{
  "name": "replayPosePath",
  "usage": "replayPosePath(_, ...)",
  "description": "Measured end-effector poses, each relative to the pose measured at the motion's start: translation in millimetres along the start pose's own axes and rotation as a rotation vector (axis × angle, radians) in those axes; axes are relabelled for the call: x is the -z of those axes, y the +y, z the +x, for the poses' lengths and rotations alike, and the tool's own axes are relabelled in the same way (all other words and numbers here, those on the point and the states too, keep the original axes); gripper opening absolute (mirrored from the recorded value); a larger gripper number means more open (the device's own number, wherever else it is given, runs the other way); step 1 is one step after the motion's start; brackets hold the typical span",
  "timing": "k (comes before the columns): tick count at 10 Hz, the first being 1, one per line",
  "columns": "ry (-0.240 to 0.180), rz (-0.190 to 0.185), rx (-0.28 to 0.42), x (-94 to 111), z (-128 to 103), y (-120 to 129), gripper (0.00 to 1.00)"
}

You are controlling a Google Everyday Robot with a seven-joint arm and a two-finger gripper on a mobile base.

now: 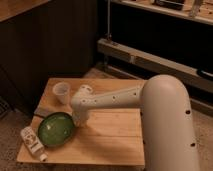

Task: Push the ceramic bowl across the table

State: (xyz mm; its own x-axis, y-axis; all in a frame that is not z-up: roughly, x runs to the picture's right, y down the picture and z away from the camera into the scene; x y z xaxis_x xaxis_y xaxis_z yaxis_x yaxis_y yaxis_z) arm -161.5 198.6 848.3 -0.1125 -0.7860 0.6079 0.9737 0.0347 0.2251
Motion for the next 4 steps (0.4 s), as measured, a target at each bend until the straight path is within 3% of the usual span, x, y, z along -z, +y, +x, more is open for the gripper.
replayPosePath(4, 0.003, -0.004, 0.015, -2.3, 0.5, -10.7, 0.00)
